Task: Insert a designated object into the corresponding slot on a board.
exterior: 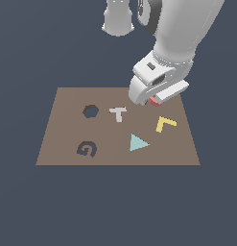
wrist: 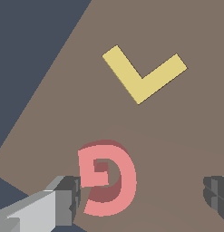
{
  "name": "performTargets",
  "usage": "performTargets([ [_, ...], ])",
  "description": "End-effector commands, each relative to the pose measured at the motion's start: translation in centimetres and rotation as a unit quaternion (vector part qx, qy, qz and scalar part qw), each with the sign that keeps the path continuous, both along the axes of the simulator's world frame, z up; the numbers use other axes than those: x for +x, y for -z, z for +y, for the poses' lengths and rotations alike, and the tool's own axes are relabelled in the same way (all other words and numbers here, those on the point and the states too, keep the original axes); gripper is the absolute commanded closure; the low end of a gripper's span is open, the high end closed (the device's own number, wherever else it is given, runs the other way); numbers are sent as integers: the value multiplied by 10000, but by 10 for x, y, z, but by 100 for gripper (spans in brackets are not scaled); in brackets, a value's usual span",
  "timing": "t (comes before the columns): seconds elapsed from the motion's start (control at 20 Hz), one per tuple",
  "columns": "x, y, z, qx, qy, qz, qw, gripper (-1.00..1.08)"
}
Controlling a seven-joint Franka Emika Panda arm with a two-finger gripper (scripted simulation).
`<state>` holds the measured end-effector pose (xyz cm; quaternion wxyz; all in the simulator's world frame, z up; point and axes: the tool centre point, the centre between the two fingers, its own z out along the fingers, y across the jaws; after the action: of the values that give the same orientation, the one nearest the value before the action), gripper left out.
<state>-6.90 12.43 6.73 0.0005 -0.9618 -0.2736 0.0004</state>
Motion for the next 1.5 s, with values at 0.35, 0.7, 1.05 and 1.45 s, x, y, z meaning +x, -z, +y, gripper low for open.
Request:
performTargets([
  [0.35,-18,18,18,1,-496,-5,9988,-92],
  [0.7,-17,21,17,-2,-467,-3,9989,-92],
  [1.05,-17,37,16,-4,-460,-5,9989,-92],
  [1.45,-17,37,16,-4,-458,-6,9989,108],
])
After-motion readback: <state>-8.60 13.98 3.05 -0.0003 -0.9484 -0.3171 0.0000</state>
